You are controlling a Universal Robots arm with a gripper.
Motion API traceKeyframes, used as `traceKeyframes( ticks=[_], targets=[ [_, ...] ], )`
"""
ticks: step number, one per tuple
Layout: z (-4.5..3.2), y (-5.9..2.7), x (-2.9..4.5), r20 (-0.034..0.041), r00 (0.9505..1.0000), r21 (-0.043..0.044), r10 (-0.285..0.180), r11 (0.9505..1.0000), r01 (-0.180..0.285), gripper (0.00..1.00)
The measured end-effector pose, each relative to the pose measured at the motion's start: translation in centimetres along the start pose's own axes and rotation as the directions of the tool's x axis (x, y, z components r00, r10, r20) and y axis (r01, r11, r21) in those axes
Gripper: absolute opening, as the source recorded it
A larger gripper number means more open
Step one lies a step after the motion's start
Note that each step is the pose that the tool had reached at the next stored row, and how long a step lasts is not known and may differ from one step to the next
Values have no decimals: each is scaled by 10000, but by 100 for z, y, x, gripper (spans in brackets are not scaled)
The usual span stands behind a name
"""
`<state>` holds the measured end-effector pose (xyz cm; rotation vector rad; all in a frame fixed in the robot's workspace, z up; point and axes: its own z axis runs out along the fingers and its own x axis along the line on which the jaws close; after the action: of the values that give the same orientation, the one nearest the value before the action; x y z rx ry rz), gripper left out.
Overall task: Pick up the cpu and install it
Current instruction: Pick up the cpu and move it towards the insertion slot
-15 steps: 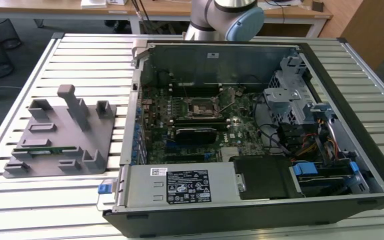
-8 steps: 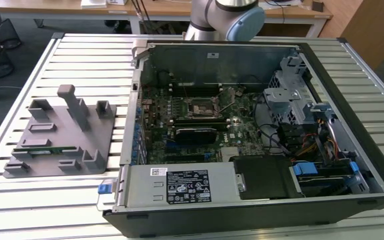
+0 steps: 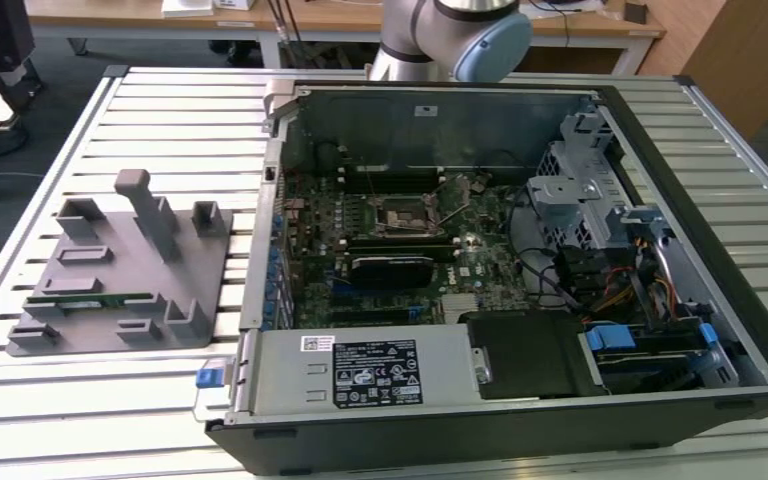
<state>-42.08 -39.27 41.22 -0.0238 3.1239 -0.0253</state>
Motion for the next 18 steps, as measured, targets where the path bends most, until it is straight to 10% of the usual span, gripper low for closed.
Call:
traceKeyframes(
  ticks=[11, 18],
  targets=[
    [6, -4, -266, 0, 10000, 0, 0, 10000, 0, 53],
    [6, -5, -302, -1, 10000, 0, 1, 10000, -1, 53]
  ],
)
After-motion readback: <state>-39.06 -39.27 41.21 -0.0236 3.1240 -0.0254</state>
